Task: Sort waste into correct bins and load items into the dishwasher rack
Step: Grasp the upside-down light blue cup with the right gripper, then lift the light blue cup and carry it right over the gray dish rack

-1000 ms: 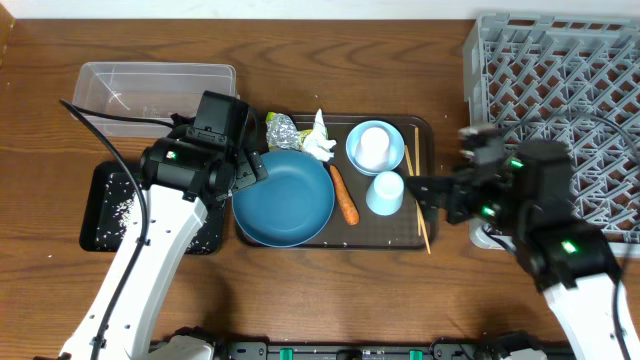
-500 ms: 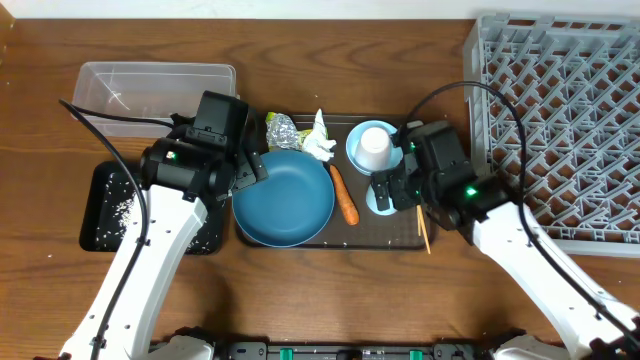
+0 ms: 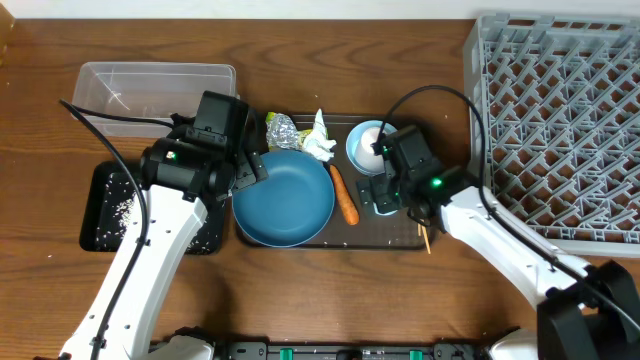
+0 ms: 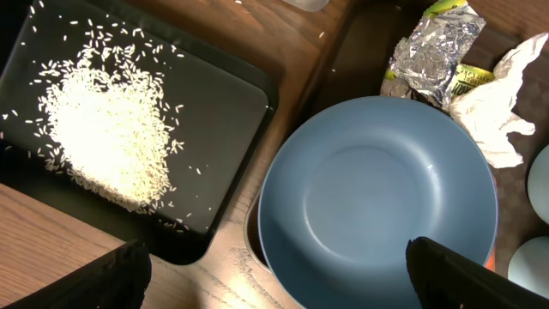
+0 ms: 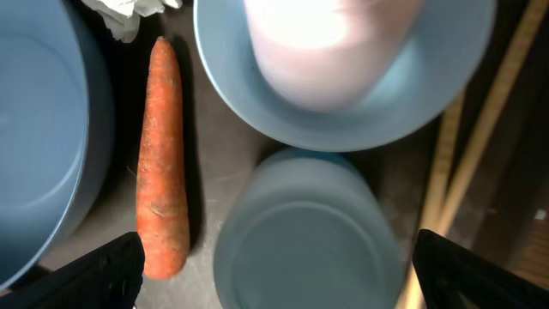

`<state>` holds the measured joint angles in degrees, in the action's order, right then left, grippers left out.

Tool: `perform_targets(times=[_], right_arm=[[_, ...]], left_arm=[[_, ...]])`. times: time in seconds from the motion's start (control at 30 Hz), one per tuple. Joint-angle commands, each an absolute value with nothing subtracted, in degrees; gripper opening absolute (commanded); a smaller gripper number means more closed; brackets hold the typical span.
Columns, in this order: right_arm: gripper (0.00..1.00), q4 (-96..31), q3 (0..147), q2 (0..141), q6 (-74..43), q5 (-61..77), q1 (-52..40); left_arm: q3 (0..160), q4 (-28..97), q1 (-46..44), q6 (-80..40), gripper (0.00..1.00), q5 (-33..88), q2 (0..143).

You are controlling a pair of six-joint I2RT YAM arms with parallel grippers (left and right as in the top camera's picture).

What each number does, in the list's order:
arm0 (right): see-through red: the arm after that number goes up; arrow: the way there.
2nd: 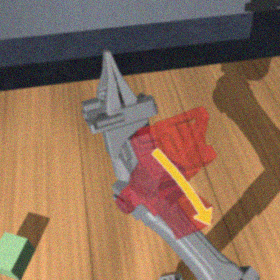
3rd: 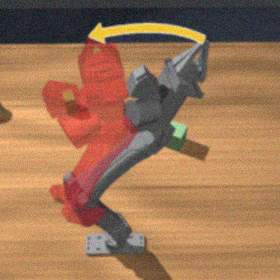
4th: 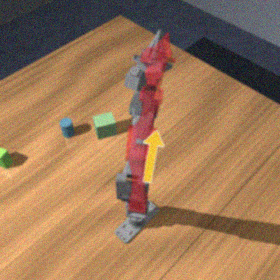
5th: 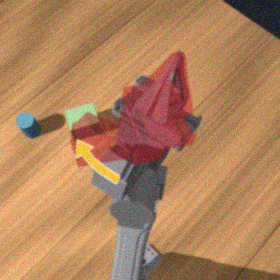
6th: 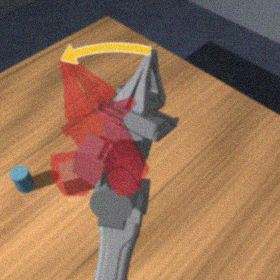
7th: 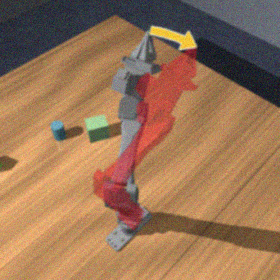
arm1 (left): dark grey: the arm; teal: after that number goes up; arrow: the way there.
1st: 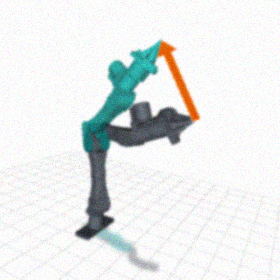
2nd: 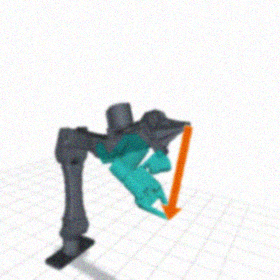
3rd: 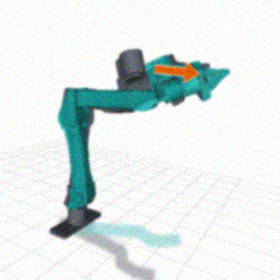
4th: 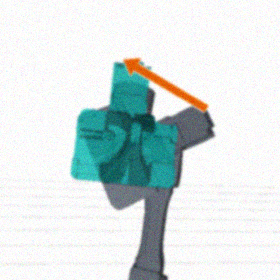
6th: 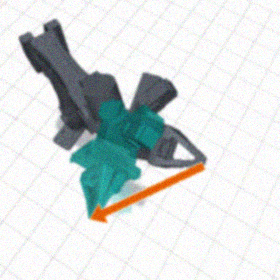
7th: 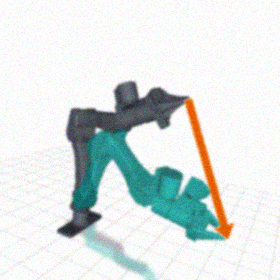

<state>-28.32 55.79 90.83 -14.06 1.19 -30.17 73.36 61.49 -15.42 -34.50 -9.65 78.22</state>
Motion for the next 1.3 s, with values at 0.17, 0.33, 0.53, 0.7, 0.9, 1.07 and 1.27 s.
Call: perform_targets(times=[0.17, 0.33, 0.53, 0.7, 0.9, 1.07, 1.27], right_arm=[[0.99, -27.7, 57.0, 94.6, -17.4, -3.7, -30.6], [0.85, -27.0, 57.0, 94.8, -17.4, -3.6, -30.6], [0.72, -26.7, 57.1, 94.0, -17.4, -3.6, -30.5], [0.66, -28.0, 58.6, 90.9, -17.6, -3.6, -30.5], [0.63, -32.3, 61.8, 85.3, -17.6, -3.7, -30.0], [0.61, -36.1, 64.9, 79.3, -17.6, -5.4, -25.3], [0.63, -39.1, 68.6, 72.8, -17.1, -5.8, -10.9]], left_arm=[[73.7, 61.6, -15.1, -34.4, 0.98, -10.8, 78.1], [73.7, 61.6, -15.1, -34.4, 0.98, -10.8, 78.1], [73.7, 61.6, -15.1, -34.4, 0.98, -10.8, 78.1], [73.7, 61.6, -15.1, -34.4, 0.98, -10.8, 78.1], [73.7, 61.6, -15.1, -34.4, 0.98, -10.8, 78.1], [73.7, 61.6, -15.1, -34.4, 0.98, -10.8, 78.1], [73.7, 61.6, -15.1, -34.4, 0.98, -10.8, 78.1]])
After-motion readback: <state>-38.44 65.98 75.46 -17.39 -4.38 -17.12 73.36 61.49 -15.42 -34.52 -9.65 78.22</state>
